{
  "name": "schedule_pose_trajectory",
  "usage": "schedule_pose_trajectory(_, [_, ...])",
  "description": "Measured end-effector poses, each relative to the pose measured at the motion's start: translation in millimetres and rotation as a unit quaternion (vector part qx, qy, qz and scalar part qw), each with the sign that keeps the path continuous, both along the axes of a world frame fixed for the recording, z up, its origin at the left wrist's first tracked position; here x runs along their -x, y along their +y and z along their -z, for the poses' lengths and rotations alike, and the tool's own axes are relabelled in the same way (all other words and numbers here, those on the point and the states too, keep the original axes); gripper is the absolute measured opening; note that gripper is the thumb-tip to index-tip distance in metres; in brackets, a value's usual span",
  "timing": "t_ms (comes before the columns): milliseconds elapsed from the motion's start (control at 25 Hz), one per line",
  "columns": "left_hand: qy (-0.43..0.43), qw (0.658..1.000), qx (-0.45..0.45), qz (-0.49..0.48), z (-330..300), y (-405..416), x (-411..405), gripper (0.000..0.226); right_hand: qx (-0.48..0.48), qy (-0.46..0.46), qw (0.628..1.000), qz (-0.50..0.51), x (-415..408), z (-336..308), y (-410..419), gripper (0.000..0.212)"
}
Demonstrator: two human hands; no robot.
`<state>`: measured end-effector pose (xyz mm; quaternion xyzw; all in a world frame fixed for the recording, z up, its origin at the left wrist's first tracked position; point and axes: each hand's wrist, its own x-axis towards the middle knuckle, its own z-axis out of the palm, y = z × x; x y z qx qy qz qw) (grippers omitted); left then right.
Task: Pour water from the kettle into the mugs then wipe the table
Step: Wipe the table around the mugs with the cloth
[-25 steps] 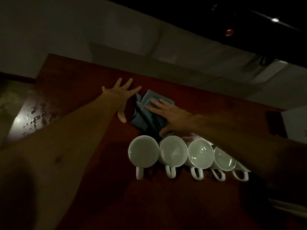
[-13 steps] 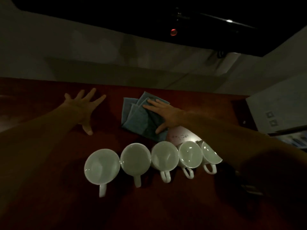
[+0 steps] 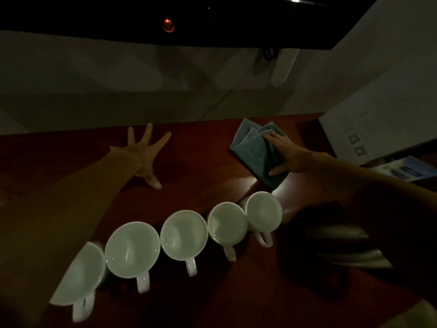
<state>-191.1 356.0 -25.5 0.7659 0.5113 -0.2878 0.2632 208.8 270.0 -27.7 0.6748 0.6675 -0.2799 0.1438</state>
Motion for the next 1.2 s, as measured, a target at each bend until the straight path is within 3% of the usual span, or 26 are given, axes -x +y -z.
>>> schedule_pose_trajectory(200, [-0.013,1.0,0.014,0.006,5,0,-1,0.145,0.005,-0.013,1.0,0.004,-10,5,-16,0.128])
schedule_pose_trajectory(440, [-0.012,1.0,-0.004,0.004,6,0,-1,0.144,0.016,-0.024,0.994,-0.101,39,17,-10,0.13])
schedule_pose_trajectory(600, [-0.005,0.998,-0.036,0.053,1,1,2,0.147,0.013,-0.006,0.987,-0.159,106,19,17,0.123])
schedule_pose_trajectory(760, [-0.092,0.985,-0.102,0.103,-5,-4,28,0.137,-0.013,-0.005,0.982,-0.189,198,18,37,0.117])
schedule_pose_trajectory(920, [-0.048,0.994,-0.084,0.044,4,-22,80,0.115,-0.022,0.013,0.98,-0.196,297,12,38,0.114])
schedule_pose_trajectory(1200, [0.001,0.997,-0.068,-0.043,1,-40,202,0.109,0.005,0.018,0.973,-0.228,424,9,35,0.117])
